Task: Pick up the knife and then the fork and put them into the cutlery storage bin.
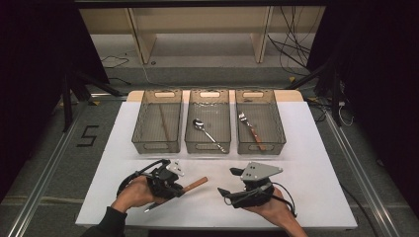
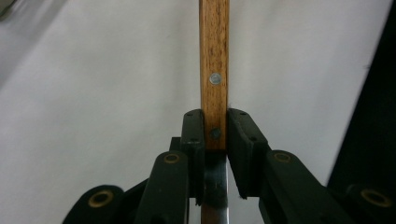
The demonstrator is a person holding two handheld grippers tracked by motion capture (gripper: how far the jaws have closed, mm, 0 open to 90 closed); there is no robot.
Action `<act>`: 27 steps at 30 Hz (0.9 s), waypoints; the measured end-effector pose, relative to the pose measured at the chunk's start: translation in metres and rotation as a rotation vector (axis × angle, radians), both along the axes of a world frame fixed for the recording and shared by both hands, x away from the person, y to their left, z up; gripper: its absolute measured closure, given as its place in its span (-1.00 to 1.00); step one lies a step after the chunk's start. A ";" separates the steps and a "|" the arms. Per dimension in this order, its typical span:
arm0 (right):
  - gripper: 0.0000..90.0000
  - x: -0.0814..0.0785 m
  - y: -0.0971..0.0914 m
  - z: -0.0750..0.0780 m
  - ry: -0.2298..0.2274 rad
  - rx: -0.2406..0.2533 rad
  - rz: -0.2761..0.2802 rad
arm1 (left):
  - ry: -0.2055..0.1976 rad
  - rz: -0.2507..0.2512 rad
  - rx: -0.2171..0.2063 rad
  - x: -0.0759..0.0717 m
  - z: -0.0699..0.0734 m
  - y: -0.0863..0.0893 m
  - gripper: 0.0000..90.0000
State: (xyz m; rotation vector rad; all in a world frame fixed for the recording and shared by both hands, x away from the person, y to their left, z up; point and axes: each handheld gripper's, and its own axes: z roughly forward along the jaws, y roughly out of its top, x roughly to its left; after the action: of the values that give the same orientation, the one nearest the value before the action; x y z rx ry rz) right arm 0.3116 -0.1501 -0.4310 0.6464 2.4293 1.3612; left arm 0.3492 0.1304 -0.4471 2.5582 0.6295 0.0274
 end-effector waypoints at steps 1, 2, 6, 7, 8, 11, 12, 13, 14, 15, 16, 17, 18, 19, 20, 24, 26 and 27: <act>-0.38 -0.003 0.004 -0.001 -0.017 -0.011 0.008 | 0.005 -0.002 -0.003 -0.001 0.001 -0.002 0.70; -0.38 -0.006 0.008 -0.002 -0.038 -0.027 0.019 | 0.011 -0.005 -0.005 -0.002 0.002 -0.004 0.70; -0.38 -0.020 0.023 -0.005 -0.146 -0.105 0.059 | 0.029 -0.015 -0.014 -0.005 0.005 -0.008 0.70; -0.38 -0.023 0.027 -0.006 -0.173 -0.126 0.067 | 0.031 -0.013 -0.011 -0.005 0.005 -0.009 0.70; -0.37 -0.025 0.030 -0.007 -0.193 -0.143 0.075 | 0.034 -0.016 -0.011 -0.006 0.006 -0.010 0.70; -0.36 -0.032 0.041 -0.011 -0.267 -0.198 0.098 | 0.047 -0.030 -0.015 -0.008 0.006 -0.014 0.70; -0.35 -0.035 0.044 -0.012 -0.295 -0.222 0.103 | 0.047 -0.034 -0.007 -0.009 0.006 -0.016 0.70; -0.34 -0.038 0.048 -0.014 -0.326 -0.250 0.111 | 0.049 -0.035 -0.006 -0.010 0.007 -0.017 0.70; -0.33 -0.041 0.051 -0.016 -0.350 -0.278 0.125 | 0.048 -0.038 -0.005 -0.011 0.007 -0.018 0.70; -0.32 -0.043 0.055 -0.018 -0.380 -0.307 0.134 | 0.049 -0.044 -0.005 -0.012 0.008 -0.019 0.70; -0.30 -0.046 0.058 -0.021 -0.407 -0.337 0.141 | 0.048 -0.044 -0.005 -0.013 0.009 -0.020 0.70; -0.28 -0.047 0.060 -0.023 -0.423 -0.359 0.147 | 0.046 -0.050 -0.001 -0.014 0.010 -0.021 0.70; -0.26 -0.048 0.062 -0.025 -0.445 -0.380 0.153 | 0.044 -0.051 0.000 -0.014 0.011 -0.022 0.70; -0.23 -0.049 0.064 -0.027 -0.459 -0.394 0.155 | 0.045 -0.053 0.002 -0.016 0.012 -0.022 0.70; -0.20 -0.050 0.065 -0.029 -0.475 -0.411 0.160 | 0.048 -0.048 -0.006 -0.017 0.013 -0.023 0.70; -0.10 -0.054 0.069 -0.034 -0.527 -0.460 0.169 | 0.043 -0.060 0.010 -0.018 0.015 -0.025 0.70; -0.06 -0.055 0.071 -0.037 -0.568 -0.497 0.169 | 0.047 -0.058 0.007 -0.020 0.015 -0.026 0.70; -0.04 -0.054 0.072 -0.038 -0.592 -0.516 0.184 | 0.047 -0.059 0.008 -0.020 0.015 -0.026 0.70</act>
State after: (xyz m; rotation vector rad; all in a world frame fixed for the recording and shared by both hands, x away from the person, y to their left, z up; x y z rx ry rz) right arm 0.2571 -0.0786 -0.4686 -0.1031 2.2196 0.7620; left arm 0.3295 0.1044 -0.4316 2.5901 0.5720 -0.0502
